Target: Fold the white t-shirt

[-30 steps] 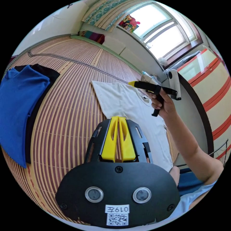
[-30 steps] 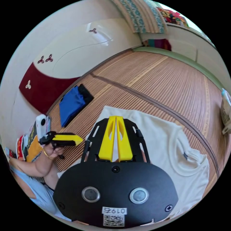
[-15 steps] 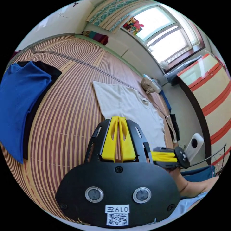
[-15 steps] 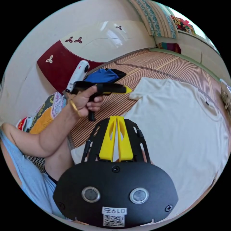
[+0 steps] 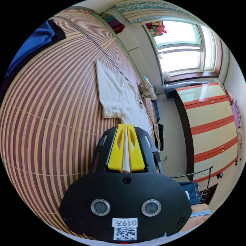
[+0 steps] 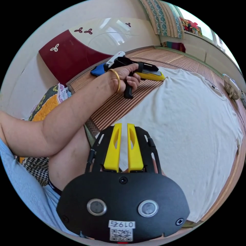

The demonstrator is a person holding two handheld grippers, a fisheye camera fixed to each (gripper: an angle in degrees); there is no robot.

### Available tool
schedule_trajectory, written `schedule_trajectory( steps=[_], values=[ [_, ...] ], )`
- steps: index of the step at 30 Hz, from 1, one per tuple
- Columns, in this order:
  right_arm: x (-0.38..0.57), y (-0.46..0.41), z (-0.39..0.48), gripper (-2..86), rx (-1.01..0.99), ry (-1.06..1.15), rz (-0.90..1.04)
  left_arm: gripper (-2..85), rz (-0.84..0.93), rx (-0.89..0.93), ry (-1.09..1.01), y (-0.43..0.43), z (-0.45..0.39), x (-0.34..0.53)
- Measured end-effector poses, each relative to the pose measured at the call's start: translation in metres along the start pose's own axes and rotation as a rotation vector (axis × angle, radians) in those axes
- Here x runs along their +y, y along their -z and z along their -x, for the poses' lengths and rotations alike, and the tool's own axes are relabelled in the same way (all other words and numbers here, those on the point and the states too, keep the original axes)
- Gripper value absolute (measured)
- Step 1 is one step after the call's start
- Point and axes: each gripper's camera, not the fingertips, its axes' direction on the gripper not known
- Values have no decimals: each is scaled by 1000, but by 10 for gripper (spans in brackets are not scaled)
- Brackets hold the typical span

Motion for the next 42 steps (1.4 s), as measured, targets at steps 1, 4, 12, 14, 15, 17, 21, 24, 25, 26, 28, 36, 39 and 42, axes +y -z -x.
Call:
schedule_trajectory(
  steps=[1,4,12,14,15,17,21,24,25,26,28,36,39,42],
  values=[
    [-1,-3,11,39,20,6,6,14,-5,5,11,2,1,-1],
    [-14,1,33,26,152,41,-44,13,30,3,-3,3,-4,-5],
    [-131,8,32,52,356,152,-84,10,267,-214,-334,-1,-61,0],
    [-164,-21,45,58,396,283,-43,9,280,-258,-390,-1,-72,7],
    [-170,-30,49,57,410,325,-27,10,285,-256,-398,-2,-74,9],
    [-185,-71,67,81,452,473,50,10,336,-236,-438,-9,-83,14],
    [-204,-111,78,112,435,536,166,10,386,-280,-493,-17,-97,15],
    [-218,-129,85,98,501,560,221,10,408,-248,-458,-20,-94,7],
    [-222,-134,90,92,515,578,235,10,411,-228,-437,-20,-92,3],
    [-227,-137,97,88,517,599,248,9,413,-208,-421,-20,-91,0],
    [-233,-142,108,85,531,637,260,9,411,-187,-409,-19,-91,-3],
    [-252,-164,140,46,587,731,316,9,407,-195,-393,-18,-97,-8],
    [-260,-171,141,42,578,721,350,9,406,-196,-395,-19,-100,-10],
    [-269,-174,141,39,586,714,364,10,407,-201,-390,-19,-102,-13]
  ],
)
